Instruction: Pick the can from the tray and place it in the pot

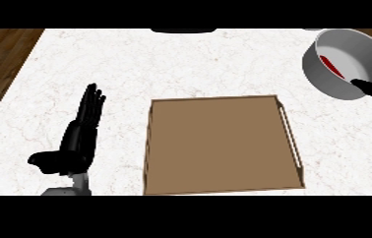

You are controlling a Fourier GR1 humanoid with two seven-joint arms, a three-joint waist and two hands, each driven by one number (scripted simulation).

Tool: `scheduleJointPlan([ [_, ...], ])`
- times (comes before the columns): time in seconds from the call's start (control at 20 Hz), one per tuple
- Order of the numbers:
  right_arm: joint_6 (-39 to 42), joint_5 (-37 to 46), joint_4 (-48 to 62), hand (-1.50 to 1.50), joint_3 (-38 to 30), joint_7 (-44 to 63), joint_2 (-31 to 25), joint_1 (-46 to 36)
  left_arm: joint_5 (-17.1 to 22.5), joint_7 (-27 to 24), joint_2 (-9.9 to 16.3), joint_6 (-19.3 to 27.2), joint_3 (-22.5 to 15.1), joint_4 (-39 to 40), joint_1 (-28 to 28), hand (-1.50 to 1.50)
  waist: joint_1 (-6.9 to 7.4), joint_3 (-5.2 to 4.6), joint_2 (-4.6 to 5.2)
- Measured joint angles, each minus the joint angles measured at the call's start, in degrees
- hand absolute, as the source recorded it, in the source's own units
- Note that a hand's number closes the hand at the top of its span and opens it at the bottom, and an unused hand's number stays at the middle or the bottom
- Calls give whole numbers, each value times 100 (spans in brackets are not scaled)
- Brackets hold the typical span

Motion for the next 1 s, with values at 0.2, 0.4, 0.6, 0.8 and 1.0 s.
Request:
scheduleJointPlan([
  [0.2, 189, -749, -4, -150, -506, -637, -176, 322, -55, -50, -60, 44, -9, 94, -10, 0, -18, 3, 4],
  [0.4, 389, -1342, 137, -150, -846, -1259, -412, 593, -221, -43, -174, 161, -150, 9, 54, 0, -6, 4, 5],
  [0.6, 508, -1782, 417, -150, -1028, -1836, -639, 809, -102, 15, -56, 20, 18, 0, 2, 0, 2, 4, 9],
  [0.8, 781, -2193, 571, -150, -1139, -2253, -873, 1122, -133, -70, -116, 0, -4, 59, 51, 0, -3, 2, 5],
  [1.0, 989, -2547, 716, -150, -1170, -2569, -1061, 1426, -151, -21, -122, -1, 46, 65, -9, 0, -9, 1, 3],
])
